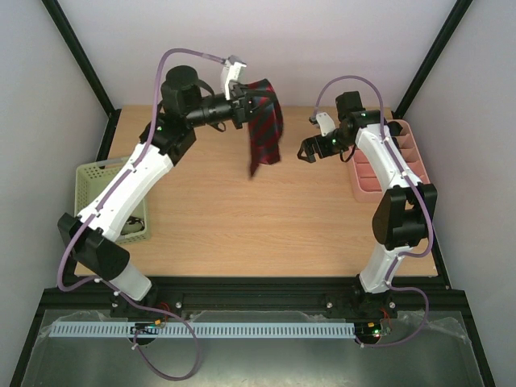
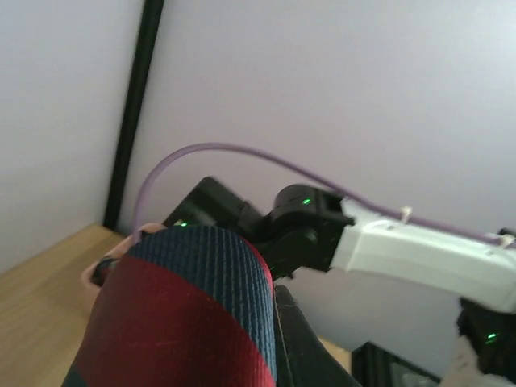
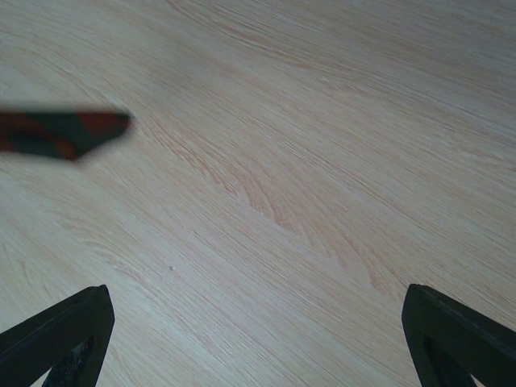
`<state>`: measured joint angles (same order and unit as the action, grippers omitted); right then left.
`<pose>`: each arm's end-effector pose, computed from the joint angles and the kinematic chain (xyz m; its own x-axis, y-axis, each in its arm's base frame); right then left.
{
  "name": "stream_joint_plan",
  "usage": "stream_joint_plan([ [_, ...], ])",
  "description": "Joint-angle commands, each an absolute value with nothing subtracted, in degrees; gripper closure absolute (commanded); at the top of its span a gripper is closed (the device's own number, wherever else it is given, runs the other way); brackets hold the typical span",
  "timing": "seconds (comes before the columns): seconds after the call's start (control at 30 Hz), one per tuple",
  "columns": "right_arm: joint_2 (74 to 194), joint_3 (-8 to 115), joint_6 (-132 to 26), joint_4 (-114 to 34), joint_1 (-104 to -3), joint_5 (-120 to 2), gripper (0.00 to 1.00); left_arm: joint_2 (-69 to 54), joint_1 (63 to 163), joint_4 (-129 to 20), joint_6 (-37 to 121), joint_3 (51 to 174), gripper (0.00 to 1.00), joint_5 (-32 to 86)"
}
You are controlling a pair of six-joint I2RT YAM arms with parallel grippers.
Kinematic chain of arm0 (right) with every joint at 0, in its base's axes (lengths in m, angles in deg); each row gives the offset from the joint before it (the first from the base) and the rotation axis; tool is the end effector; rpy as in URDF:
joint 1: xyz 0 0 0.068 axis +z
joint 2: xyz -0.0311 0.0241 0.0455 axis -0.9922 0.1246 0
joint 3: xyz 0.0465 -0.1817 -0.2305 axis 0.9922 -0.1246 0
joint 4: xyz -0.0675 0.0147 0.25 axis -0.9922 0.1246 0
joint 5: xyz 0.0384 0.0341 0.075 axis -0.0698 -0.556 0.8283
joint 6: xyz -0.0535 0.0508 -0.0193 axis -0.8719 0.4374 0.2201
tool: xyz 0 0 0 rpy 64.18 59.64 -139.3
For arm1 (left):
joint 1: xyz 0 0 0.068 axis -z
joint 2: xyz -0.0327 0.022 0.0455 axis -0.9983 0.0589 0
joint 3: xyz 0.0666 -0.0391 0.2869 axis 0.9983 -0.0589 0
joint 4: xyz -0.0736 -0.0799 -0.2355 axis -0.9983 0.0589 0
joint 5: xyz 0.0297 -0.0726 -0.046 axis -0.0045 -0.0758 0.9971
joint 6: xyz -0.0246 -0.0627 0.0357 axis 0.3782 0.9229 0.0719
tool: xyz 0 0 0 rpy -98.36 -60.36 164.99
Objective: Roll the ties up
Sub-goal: Place the tie at the center of the board.
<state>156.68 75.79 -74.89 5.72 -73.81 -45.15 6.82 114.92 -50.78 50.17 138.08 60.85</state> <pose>0.4094 0.0893 0.3213 -0.6599 -0.3515 -0.6641 -0.5608 0.8186 0.1240 0.3079 -0.2149 0.5083 -0.2187 -0.1624 -0.9622 0.9171 0.3025 -0.2595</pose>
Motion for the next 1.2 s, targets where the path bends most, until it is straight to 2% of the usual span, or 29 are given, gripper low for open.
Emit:
stream_joint_plan([
  [0.0,154.1,75.2,-74.0,6.2,-73.8,-47.5,0.01,7.7,113.5,-63.5,64.1,139.7,0.98,65.5],
  [0.13,154.5,75.6,-74.6,6.8,-75.1,-47.8,0.02,6.4,106.5,-67.7,71.2,126.3,0.96,63.6],
  [0.2,155.3,76.5,-76.7,8.4,-75.8,-47.0,0.01,6.4,102.0,-69.5,74.3,117.8,0.80,64.0],
  [0.23,155.9,77.1,-78.6,10.0,-76.0,-46.6,0.02,7.1,99.9,-68.7,73.9,114.6,0.70,65.5],
  [0.3,157.5,78.8,-82.8,14.0,-76.0,-45.8,0.02,8.8,95.5,-60.7,68.9,110.4,0.36,67.1],
  [0.4,159.5,79.6,-87.6,18.6,-75.9,-43.9,0.01,10.5,89.0,-46.8,58.7,105.5,0.03,66.4],
  [0.47,159.5,77.8,-88.1,18.6,-75.3,-43.5,0.00,10.8,84.2,-40.4,52.4,103.5,0.01,65.6],
  [0.53,159.4,75.4,-87.6,17.4,-74.0,-43.3,0.04,11.1,81.6,-34.2,46.4,103.4,0.01,65.1],
  [0.7,159.2,69.8,-84.1,13.3,-71.0,-40.8,0.16,10.8,83.2,-21.3,20.4,110.5,0.04,59.6],
  [0.8,160.4,68.0,-81.1,12.6,-70.9,-37.3,0.25,10.2,90.1,-13.9,2.9,114.3,0.09,56.1],
  [0.93,161.6,65.8,-78.5,11.8,-70.9,-35.5,0.31,4.2,102.6,-15.8,-13.6,108.9,0.12,53.1],
  [1.03,161.3,65.0,-78.3,11.3,-71.2,-35.9,0.33,1.5,110.0,-21.7,-21.1,103.6,0.16,53.4],
  [1.17,160.5,63.9,-78.4,11.4,-71.8,-36.5,0.34,8.2,117.7,-21.6,-28.0,106.0,0.24,50.8],
])
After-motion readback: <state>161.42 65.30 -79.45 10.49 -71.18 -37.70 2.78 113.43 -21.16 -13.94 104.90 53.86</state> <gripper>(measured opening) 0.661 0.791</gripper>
